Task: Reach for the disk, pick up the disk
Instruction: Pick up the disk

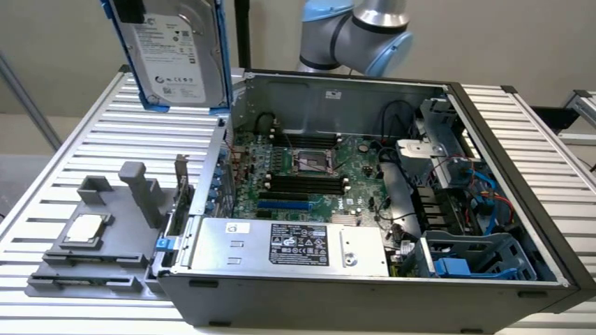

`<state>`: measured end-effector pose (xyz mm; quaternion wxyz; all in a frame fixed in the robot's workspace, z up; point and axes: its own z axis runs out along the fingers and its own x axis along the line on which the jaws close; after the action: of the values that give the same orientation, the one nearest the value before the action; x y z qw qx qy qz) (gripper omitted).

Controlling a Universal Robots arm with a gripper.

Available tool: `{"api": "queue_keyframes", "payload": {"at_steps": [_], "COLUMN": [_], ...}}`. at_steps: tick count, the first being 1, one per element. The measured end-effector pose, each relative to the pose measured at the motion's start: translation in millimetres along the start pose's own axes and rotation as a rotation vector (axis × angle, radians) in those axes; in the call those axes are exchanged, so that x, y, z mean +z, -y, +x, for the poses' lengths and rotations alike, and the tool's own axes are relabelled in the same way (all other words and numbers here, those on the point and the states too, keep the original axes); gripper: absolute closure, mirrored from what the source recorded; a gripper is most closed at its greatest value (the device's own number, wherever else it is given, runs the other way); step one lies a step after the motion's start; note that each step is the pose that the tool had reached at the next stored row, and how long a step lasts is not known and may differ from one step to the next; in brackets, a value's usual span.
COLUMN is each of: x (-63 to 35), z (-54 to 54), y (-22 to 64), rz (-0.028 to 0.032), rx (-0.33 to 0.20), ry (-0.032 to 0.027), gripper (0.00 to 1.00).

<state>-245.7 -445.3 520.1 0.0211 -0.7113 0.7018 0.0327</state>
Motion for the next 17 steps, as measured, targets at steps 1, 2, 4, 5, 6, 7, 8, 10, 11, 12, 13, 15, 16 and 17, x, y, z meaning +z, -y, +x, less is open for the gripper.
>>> {"api": "queue_keyframes", "payload": {"at_steps": [1, 2, 4, 5, 6, 7, 8, 10, 11, 12, 13, 15, 16, 17], "x": [-0.3, -0.5, -1.0, -1.3, -1.5, -1.8, -2.0, -2.5, -2.7, -2.9, -3.1, -3.0, -2.8, -2.8], "z": [1.4, 3.2, 8.0, 10.8, 13.8, 16.9, 19.8, 25.7, 28.7, 31.7, 34.7, 40.4, 42.1, 43.2], "y": [4.2, 8.9, 15.2, 17.4, 19.4, 21.2, 23.0, 26.5, 28.2, 30.1, 32.3, 38.2, 42.4, 47.0], "rz": [-0.0004, -0.0005, -0.0007, -0.0007, -0.0007, -0.0007, -0.0007, -0.0007, -0.0006, -0.0007, -0.0007, -0.0006, -0.0005, -0.0007], "rx": [0.0, 0.0, 0.0, 0.0, 0.0, 0.0, 0.0, 0.0, 0.0, 0.0, 0.0, 0.0, 0.0, 0.0], "ry": [-0.0001, 0.0, 0.0, -0.0001, -0.0001, 0.0, -0.0001, -0.0001, -0.0001, -0.0001, -0.0002, -0.0001, 0.0, -0.0002], "gripper": [0.67, 0.67, 0.67, 0.67, 0.67, 0.67, 0.67, 0.67, 0.67, 0.67, 0.67, 0.67, 0.67, 0.67]}}
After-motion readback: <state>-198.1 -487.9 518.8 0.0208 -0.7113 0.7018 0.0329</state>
